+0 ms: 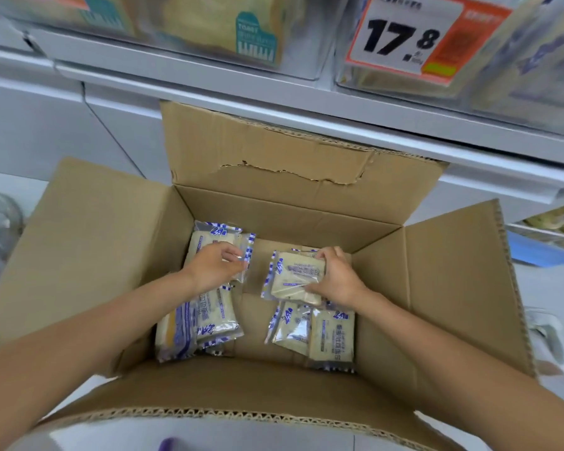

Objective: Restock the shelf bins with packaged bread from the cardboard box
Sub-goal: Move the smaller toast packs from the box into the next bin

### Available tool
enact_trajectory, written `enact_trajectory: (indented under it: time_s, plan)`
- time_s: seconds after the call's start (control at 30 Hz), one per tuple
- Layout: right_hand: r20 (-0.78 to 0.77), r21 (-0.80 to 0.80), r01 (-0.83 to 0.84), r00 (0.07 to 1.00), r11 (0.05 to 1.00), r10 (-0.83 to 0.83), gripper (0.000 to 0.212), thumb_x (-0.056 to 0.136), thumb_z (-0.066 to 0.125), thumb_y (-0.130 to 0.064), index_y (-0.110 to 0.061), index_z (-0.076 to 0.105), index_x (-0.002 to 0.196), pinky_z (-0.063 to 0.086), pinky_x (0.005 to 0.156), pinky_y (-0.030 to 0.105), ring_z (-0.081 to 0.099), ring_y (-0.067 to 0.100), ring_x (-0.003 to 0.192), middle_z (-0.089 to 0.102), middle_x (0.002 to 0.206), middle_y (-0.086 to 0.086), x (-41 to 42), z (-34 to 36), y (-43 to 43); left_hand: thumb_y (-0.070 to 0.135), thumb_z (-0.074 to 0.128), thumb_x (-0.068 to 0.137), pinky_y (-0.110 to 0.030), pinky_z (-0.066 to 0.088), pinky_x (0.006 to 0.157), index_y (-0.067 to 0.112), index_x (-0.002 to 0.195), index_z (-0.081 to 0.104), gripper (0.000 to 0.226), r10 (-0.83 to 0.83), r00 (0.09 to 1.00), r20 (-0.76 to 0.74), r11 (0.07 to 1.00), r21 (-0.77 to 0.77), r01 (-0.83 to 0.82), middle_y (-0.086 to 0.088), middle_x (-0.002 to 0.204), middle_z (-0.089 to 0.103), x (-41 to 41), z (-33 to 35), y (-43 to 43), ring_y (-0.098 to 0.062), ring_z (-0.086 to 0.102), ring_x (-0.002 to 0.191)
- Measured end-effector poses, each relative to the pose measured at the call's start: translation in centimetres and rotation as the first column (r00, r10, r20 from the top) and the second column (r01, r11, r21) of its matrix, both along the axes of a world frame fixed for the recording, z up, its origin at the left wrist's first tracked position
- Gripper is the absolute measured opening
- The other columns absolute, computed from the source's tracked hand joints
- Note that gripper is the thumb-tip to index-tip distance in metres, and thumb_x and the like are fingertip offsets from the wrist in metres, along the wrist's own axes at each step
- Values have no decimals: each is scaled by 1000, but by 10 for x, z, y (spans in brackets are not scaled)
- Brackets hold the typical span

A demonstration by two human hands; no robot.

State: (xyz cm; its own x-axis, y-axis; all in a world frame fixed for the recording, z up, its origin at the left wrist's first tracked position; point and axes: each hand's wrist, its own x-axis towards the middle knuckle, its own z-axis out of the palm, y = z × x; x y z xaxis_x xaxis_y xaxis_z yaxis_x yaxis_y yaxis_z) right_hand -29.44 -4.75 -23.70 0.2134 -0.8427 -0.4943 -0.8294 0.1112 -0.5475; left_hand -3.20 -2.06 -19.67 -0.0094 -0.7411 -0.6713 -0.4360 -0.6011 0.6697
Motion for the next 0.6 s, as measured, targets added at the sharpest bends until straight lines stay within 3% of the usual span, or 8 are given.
enact_trajectory:
  time_s: [0.07,0.13,0.23,0.3,0.37,0.47,0.53,0.6]
  plan:
    - [170,10,32,985,999,-34,60,65,89,-25,-23,48,110,50,92,32,50,12,105,43,113,-6,9,17,-4,43,70,86,-38,49,101,18,126,53,51,19,999,-42,996,90,-16,-3,128,56,-2,5,-2,-21,59,111]
    - [328,65,9,944,998,-30,63,62,89,-36,-30,49,110,51,91,29,54,10,108,48,120,-5,17,33,-7,49,74,78,-41,45,106,13,135,49,72,87,979,-182,969,246,-41,-2,130,60,-2,8,-4,-21,58,120]
    - [422,210,12,901,978,-102,76,64,81,-58,-46,43,129,47,100,37,49,12,123,41,141,-8,10,38,-12,29,73,85,-38,53,94,12,127,57,49,197,924,-326,947,307,-94,-4,115,72,1,12,-3,-17,68,104]
    - [296,200,44,950,979,-103,80,75,74,-54,-43,33,144,39,109,39,41,18,134,34,150,-4,-7,22,-15,19,67,91,-33,58,80,13,124,58,36,209,926,-315,961,240,-136,-3,110,74,8,10,-2,-16,71,95]
    - [59,156,2,998,988,-11,78,87,66,-47,-32,25,151,26,117,38,26,23,145,27,157,5,-24,-5,-15,13,64,92,-44,57,89,12,123,59,31,212,921,-325,968,199,-153,-7,112,73,18,6,1,-23,71,101]
    - [-176,278,-61,978,959,113,76,94,56,-47,-30,13,155,11,121,41,2,29,150,6,163,12,-28,-40,0,12,65,92,-56,49,99,11,122,59,31,205,937,-282,968,201,-152,-9,112,73,31,0,10,-31,68,107]
    - [-165,286,-111,973,952,163,72,93,58,-44,-30,21,153,9,119,37,-1,29,150,3,163,12,-21,-50,12,10,64,92,-53,52,96,11,124,59,32,214,941,-261,965,205,-163,-9,111,73,34,-3,14,-28,69,104]
    - [-91,166,-73,992,983,89,61,88,67,-38,-24,43,143,15,114,29,10,28,149,19,159,10,-13,-55,17,10,63,93,-53,52,95,12,124,59,31,220,941,-255,963,209,-169,-8,111,73,37,-4,17,-27,70,103]
